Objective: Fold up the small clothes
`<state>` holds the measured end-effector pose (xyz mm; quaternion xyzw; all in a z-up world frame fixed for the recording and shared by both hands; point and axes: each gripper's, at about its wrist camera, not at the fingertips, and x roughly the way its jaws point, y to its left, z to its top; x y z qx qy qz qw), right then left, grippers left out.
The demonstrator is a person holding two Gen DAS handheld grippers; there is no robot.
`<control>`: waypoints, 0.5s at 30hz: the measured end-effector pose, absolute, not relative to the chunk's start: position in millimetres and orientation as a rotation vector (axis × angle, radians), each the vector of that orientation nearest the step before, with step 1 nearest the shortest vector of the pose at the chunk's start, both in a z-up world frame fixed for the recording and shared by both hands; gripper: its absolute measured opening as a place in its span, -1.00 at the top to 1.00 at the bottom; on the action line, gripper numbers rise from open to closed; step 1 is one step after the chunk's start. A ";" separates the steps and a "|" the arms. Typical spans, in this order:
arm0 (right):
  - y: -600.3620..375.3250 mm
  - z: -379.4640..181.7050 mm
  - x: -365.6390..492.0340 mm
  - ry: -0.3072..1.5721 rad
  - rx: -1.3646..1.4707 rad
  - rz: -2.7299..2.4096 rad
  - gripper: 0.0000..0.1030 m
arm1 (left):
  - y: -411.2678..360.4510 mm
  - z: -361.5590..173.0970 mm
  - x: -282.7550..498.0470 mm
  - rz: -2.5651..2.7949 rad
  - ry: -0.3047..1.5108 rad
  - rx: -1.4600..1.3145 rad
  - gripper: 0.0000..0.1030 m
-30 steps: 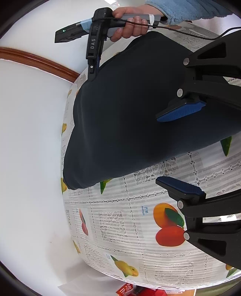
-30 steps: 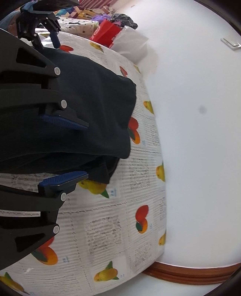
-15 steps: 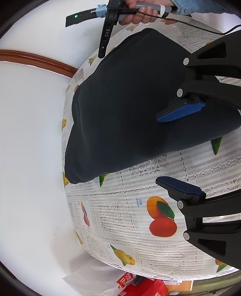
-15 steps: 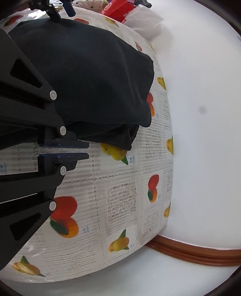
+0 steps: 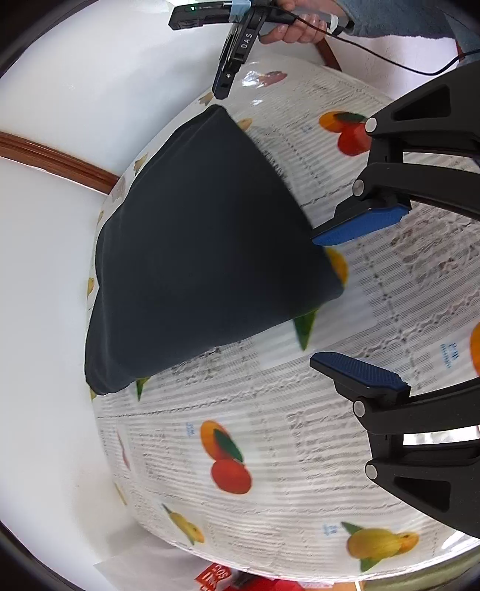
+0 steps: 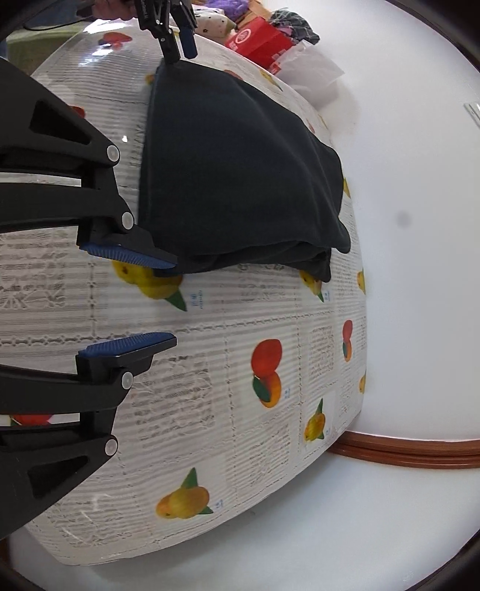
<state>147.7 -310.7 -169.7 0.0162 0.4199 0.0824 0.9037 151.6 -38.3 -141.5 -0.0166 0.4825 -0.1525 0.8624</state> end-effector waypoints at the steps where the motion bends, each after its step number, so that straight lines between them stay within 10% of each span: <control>1: -308.3 -172.8 144.6 0.874 0.029 0.183 0.25 | -38.9 -144.2 145.6 -0.321 1.013 -0.032 -0.12; 7: -284.9 -192.9 146.9 0.876 0.009 0.228 0.25 | -52.2 -157.8 148.8 -0.293 1.030 -0.022 -0.12; 15: -274.8 -196.0 177.1 0.857 0.176 0.231 0.57 | -52.8 -154.4 171.9 -0.244 1.005 -0.017 0.62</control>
